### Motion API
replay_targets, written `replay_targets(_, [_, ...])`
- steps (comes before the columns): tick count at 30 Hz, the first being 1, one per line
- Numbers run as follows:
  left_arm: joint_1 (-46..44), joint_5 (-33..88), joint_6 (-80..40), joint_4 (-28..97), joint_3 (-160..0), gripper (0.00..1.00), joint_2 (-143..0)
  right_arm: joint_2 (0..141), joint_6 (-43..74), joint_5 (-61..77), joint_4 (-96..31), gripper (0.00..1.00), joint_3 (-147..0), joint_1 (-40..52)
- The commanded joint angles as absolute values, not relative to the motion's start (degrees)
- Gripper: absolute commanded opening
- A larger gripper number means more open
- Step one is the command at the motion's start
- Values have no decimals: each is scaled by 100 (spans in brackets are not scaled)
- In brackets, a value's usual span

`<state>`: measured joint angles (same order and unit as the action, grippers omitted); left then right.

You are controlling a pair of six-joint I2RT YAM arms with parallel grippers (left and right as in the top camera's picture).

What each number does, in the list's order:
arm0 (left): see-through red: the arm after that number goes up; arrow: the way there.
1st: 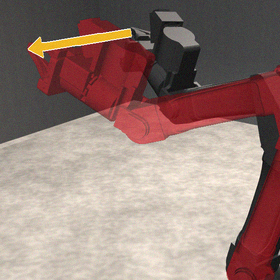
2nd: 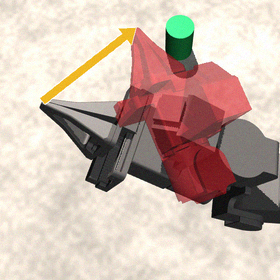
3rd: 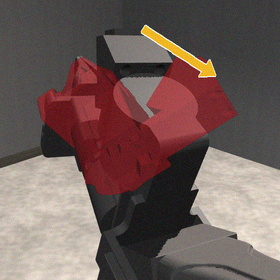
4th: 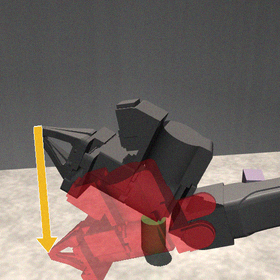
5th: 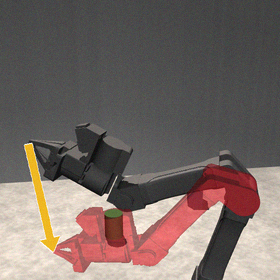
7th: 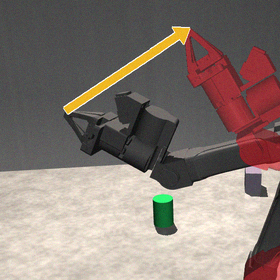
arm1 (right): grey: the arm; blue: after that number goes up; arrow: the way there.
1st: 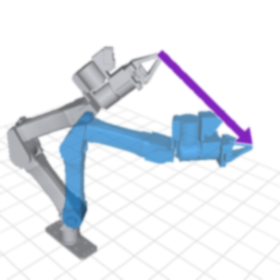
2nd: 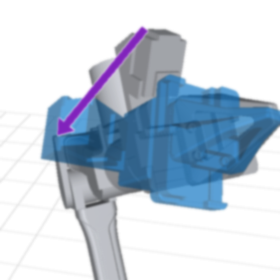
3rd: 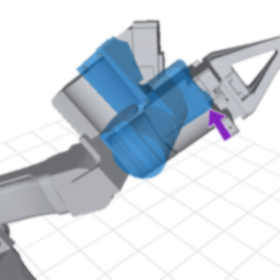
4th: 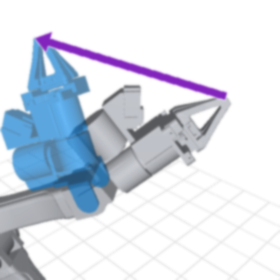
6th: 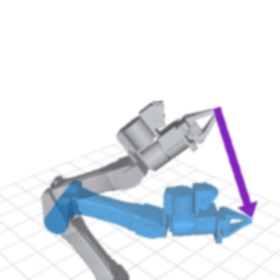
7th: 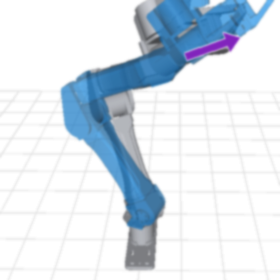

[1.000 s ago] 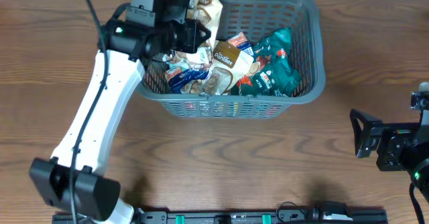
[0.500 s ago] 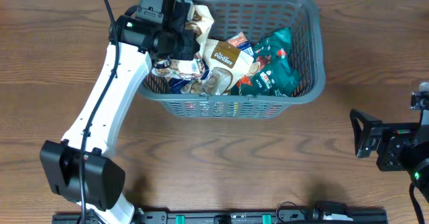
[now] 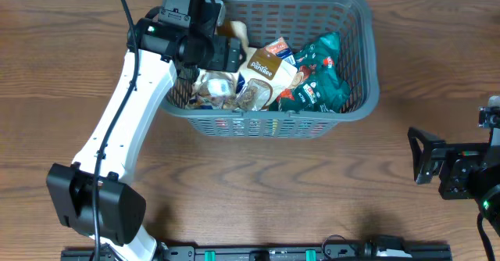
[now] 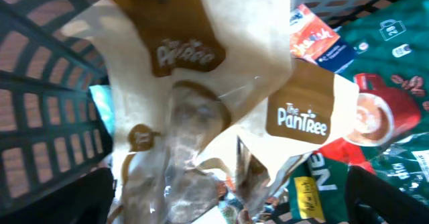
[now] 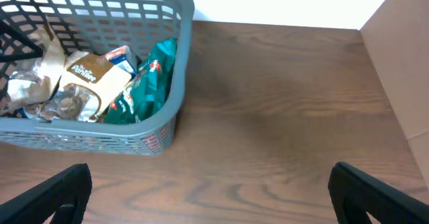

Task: Pack container
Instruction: 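Lower the PanTree bag into the basket's left side with the left gripper, then open the left gripper and raise it out of the basket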

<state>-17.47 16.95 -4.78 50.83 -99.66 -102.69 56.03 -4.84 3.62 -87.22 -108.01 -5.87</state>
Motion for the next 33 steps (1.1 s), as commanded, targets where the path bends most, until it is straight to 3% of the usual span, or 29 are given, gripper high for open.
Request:
replay_targets(1, [-1745,2016,-495,5087,-9904,99,-10285,5610,-541,344,-8729,99,-10831,-617])
replay_targets(22, [-1726,2449,-495,4705,-10687,99,-9459,5610,-541,344,-8729,99,-10831,-617])
replay_targets(33, [-1372,-23,-489,5273,-10868,98,-8294,5610,-541,344,-8729,99,-10831,-617])
